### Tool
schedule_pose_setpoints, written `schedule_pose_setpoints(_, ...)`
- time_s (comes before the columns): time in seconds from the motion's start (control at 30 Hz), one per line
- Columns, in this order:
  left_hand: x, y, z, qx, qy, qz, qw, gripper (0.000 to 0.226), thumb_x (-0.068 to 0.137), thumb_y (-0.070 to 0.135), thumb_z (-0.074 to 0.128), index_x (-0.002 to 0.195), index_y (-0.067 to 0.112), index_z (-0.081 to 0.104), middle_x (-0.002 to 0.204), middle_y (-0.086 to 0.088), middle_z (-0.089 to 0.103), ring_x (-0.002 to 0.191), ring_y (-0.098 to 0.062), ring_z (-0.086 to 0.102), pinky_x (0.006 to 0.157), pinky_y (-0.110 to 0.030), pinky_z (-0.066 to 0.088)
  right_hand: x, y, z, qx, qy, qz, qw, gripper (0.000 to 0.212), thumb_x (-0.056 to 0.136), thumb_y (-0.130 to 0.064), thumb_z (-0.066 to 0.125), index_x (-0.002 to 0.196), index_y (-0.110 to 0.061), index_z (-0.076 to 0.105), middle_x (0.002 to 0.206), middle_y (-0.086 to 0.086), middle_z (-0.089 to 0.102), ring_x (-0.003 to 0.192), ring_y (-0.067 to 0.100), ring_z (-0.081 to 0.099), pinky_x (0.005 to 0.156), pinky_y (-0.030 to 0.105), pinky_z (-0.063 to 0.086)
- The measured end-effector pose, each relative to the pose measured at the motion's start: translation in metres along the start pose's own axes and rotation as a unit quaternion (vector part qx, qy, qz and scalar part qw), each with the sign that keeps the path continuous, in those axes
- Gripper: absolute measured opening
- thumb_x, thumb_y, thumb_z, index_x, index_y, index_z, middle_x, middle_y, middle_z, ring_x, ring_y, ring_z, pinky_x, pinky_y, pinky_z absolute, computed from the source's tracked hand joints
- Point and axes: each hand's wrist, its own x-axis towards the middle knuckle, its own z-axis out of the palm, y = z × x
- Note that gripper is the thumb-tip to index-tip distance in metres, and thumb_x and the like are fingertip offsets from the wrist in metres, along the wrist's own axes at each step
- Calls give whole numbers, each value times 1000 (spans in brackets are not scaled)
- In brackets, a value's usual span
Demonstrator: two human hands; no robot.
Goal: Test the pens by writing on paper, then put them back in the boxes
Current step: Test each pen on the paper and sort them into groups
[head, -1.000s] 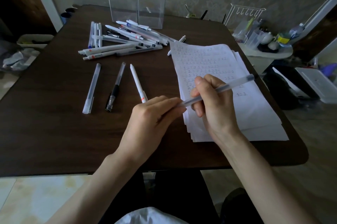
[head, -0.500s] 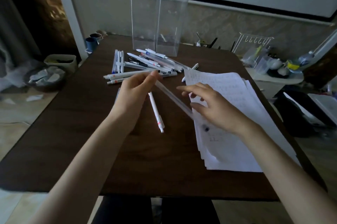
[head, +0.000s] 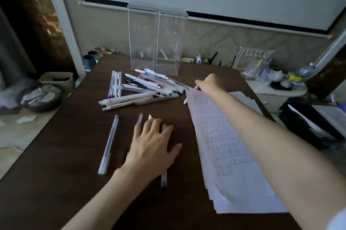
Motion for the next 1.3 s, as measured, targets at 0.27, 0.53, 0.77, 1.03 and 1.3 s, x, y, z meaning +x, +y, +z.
schedule_pose_setpoints(0.27,8,-18,4,-54,51,-21,997,43,98,38,33,141,34,37,149,11,31,142,-12,11,114,-39,12,30,-12,23,-6,-8,65,998,12,85,-23,58,86,-11,57,86,4,55,86,24,60,68,29,44)
schedule_pose_setpoints(0.53,6,-22,4,-80,78,-3,994,41,95,43,41,133,27,51,140,5,45,138,-16,26,111,-37,19,26,-29,-21,481,137,-84,862,16,97,-21,50,84,-17,42,75,5,65,65,16,64,66,30,53)
schedule_pose_setpoints(0.77,1,-14,-2,-102,126,41,986,33,93,37,51,115,18,65,119,-3,58,118,-24,49,99,-39,36,-79,1,-62,204,19,-309,929,29,99,-37,44,83,-13,41,67,-7,35,56,0,33,56,12,30)
schedule_pose_setpoints(1.03,-45,43,2,-104,83,175,976,43,92,42,35,111,20,66,118,1,60,120,-20,48,97,-32,36,-168,86,-66,56,23,-373,926,32,87,-44,47,63,-31,31,55,-10,33,55,10,37,58,14,27)
schedule_pose_setpoints(1.3,-69,81,31,-125,57,191,972,42,89,44,38,112,21,64,122,-1,57,111,-20,54,94,-30,38,-214,126,-78,363,133,-256,886,22,93,-21,41,98,-15,62,93,4,65,68,11,61,66,23,51)
